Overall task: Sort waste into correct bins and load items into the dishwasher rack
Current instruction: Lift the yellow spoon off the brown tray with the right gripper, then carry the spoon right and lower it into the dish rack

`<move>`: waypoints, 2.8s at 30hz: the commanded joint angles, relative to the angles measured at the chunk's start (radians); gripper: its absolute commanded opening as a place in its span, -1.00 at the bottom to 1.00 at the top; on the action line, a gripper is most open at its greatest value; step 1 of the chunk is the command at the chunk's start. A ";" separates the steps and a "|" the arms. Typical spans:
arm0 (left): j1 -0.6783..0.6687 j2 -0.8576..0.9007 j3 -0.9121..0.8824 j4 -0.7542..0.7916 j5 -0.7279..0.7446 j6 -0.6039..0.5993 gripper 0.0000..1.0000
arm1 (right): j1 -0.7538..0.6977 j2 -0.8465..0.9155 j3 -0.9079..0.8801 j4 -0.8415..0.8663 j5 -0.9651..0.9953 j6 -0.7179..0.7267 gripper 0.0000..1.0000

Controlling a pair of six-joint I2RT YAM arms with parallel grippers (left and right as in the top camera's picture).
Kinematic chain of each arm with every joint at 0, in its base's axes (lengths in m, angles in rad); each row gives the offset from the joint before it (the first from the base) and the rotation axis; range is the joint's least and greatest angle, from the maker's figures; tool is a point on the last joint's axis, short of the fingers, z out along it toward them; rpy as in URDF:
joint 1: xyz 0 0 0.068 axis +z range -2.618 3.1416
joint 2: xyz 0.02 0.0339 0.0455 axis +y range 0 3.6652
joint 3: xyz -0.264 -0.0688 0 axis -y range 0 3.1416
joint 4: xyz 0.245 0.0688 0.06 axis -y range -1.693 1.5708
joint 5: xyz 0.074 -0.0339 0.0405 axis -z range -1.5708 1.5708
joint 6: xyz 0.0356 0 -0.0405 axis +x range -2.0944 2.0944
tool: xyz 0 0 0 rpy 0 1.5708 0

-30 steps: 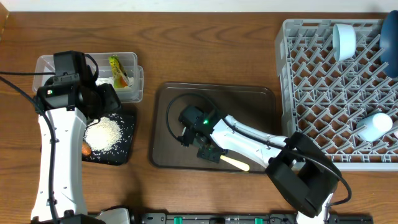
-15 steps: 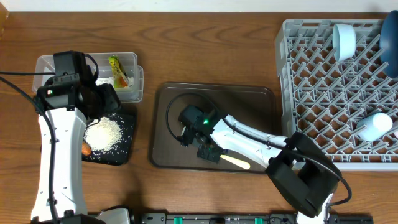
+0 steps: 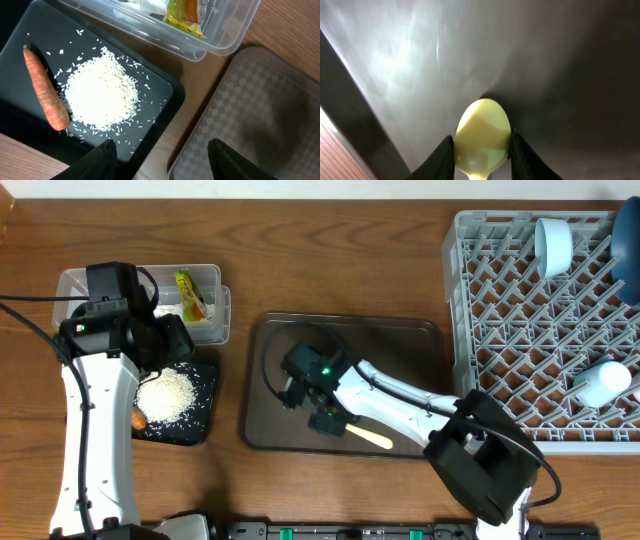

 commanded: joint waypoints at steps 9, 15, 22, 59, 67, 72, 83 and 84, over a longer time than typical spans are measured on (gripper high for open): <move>0.004 0.000 -0.003 0.000 -0.005 -0.003 0.22 | -0.087 0.005 0.230 -0.029 0.087 0.196 -0.74; 0.004 0.000 -0.003 0.000 -0.005 -0.003 0.22 | -0.188 0.005 0.341 -0.116 0.087 0.236 -0.83; 0.004 0.000 -0.003 0.000 -0.005 -0.003 0.22 | -0.254 0.005 0.372 -0.164 0.082 0.235 -0.85; 0.004 0.000 -0.003 -0.003 0.007 -0.013 0.22 | -0.186 0.225 0.317 0.029 0.101 0.483 -0.04; 0.004 0.000 -0.003 -0.003 0.007 -0.013 0.22 | -0.183 0.225 0.259 0.103 0.102 0.483 -0.15; 0.004 0.000 -0.003 -0.003 0.007 -0.013 0.22 | -0.183 0.225 0.255 0.101 0.102 0.483 -0.60; 0.004 0.000 -0.003 -0.003 0.007 -0.013 0.22 | -0.183 0.225 0.255 0.061 0.102 0.497 -0.92; 0.004 0.000 -0.003 -0.003 0.007 -0.013 0.22 | -0.183 0.224 0.255 0.060 0.102 0.497 -0.92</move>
